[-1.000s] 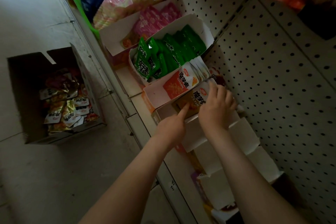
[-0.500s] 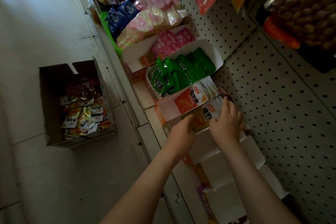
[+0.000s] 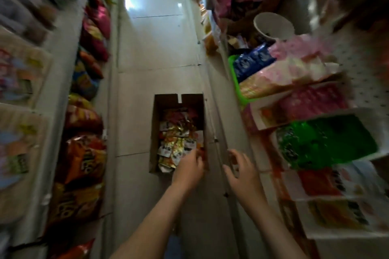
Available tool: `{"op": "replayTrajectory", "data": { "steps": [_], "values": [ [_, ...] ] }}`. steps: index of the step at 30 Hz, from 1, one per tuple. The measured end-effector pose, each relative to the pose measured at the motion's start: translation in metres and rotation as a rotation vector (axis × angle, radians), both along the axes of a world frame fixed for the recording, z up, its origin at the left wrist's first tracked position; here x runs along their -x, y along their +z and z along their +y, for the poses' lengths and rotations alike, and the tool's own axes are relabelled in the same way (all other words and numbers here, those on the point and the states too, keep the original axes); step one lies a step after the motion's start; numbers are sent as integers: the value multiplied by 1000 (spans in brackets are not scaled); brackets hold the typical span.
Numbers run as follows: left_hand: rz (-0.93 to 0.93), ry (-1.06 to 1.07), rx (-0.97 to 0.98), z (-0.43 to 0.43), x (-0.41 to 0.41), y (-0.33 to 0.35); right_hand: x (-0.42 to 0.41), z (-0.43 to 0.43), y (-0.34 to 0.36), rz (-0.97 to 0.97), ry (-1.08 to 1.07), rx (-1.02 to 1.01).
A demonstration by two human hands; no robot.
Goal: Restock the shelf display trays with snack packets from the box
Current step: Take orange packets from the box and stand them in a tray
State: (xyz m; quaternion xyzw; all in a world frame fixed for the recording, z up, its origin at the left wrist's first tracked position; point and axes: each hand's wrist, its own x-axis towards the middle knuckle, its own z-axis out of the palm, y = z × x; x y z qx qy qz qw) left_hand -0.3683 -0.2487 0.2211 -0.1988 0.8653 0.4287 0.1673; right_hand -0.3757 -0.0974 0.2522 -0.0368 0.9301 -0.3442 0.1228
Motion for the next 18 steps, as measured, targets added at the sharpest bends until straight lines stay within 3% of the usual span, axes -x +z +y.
{"op": "replayTrajectory", "data": {
  "steps": [3, 9, 14, 18],
  "values": [
    [-132, 100, 47, -62, 25, -31, 33, -40, -40, -291, -32, 26],
    [-243, 130, 6, -141, 76, -125, 95, -115, -161, -601, -141, -1],
    [-380, 213, -51, -142, 106, -215, 126, -146, -260, -692, -148, 32],
    [-463, 272, -78, -136, 135, -287, 154, -170, -348, -587, 13, 29]
  ]
}}
